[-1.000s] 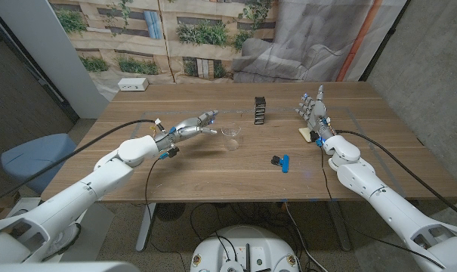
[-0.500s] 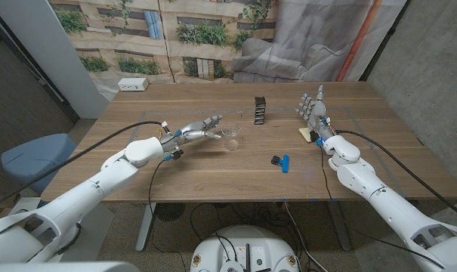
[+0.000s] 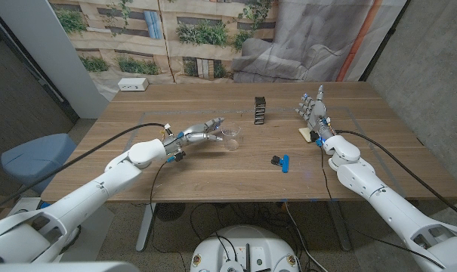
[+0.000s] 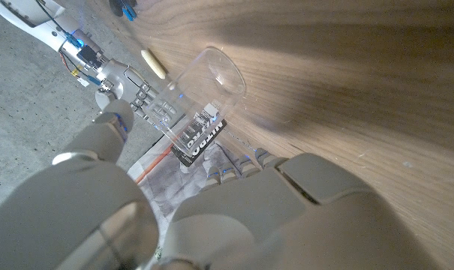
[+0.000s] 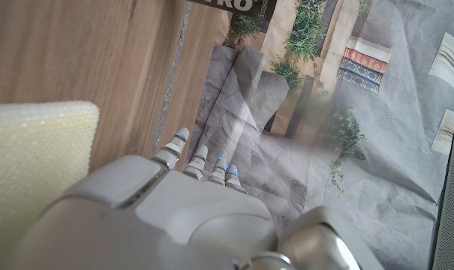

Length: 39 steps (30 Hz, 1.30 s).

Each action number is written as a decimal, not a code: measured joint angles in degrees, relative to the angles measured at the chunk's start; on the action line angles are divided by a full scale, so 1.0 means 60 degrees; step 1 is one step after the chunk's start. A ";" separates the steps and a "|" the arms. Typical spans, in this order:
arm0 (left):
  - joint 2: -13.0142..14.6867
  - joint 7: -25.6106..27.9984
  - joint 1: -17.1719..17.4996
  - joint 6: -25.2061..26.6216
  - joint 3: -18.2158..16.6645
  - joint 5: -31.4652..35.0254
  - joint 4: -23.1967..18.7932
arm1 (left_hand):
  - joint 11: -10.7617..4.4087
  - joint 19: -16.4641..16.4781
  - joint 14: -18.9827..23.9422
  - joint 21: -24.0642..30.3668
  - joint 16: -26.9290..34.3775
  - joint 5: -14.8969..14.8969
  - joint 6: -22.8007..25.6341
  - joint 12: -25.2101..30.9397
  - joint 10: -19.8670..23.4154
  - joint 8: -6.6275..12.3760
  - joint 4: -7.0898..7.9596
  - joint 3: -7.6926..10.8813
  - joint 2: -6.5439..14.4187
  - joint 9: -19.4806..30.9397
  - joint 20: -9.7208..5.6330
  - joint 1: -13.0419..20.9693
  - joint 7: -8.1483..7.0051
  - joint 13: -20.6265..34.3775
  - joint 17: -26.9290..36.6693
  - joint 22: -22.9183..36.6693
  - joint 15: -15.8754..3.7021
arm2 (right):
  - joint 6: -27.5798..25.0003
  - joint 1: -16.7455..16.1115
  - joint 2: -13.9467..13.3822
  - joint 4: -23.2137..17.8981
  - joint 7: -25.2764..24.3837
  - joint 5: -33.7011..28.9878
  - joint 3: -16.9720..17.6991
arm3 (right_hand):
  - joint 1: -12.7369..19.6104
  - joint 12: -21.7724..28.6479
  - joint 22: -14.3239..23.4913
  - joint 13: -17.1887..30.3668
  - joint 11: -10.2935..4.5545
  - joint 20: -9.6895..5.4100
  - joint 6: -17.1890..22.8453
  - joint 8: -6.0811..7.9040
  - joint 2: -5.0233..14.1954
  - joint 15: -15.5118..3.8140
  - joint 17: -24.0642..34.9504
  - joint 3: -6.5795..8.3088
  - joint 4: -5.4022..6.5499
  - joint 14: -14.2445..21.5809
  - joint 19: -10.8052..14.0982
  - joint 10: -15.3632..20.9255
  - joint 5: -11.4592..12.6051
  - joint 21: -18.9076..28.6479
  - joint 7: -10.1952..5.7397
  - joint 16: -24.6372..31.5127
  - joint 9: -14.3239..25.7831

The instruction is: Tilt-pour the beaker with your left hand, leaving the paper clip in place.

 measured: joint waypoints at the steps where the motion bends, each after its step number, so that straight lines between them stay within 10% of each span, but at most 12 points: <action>1: 0.0000 0.0000 0.0000 -0.0004 0.0000 0.0010 0.0000 | 0.0000 -0.0019 0.0000 0.0000 0.0000 0.0001 0.0000 0.0000 0.0000 0.0000 0.0000 0.0000 0.0000 0.0000 0.0019 0.0000 0.0000 0.0000 0.0000 0.0000 0.0000 | 0.0000 0.0000 0.0000 0.0000 0.0000 0.0000 0.0000 | 0.0000 0.0000 0.0000 0.0000 0.0000 0.0000 0.0000 0.0000 0.0000 0.0000 0.0000 0.0000 0.0000 0.0000 0.0000 0.0000 0.0000 0.0000 0.0000 0.0000 0.0000; 25: -0.0530 0.0191 -0.0284 -0.0078 0.0453 0.0470 0.0399 | -0.0106 -0.0016 0.0094 0.0053 0.0177 0.0004 -0.0014 0.0212 0.0173 0.0268 -0.0042 -0.0042 0.0089 0.0001 0.0118 0.0416 0.0089 -0.0001 -0.0001 -0.0001 -0.0093 | 0.0000 -0.0004 -0.0003 -0.0006 -0.0007 0.0001 0.0000 | 0.0000 0.0000 0.0000 0.0000 0.0000 0.0000 0.0000 0.0000 0.0000 0.0000 0.0000 0.0000 0.0000 0.0000 0.0000 0.0000 0.0000 0.0000 0.0000 0.0000 0.0000; 39: -0.0862 0.0792 -0.0294 -0.0068 0.0494 0.0644 0.0623 | -0.0152 0.0198 0.1536 0.0111 0.0317 0.0005 0.0687 0.0556 0.1492 0.0735 -0.0042 -0.0042 0.0100 0.0010 -0.0058 0.1225 0.0267 0.0091 0.0049 -0.0002 -0.0249 | 0.0000 -0.0002 0.0001 -0.0006 -0.0005 0.0000 0.0000 | 0.0000 0.0000 0.0000 0.0000 0.0000 0.0000 0.0000 0.0000 0.0000 0.0000 0.0000 0.0000 0.0000 0.0000 0.0000 0.0000 0.0000 0.0000 0.0000 0.0000 0.0000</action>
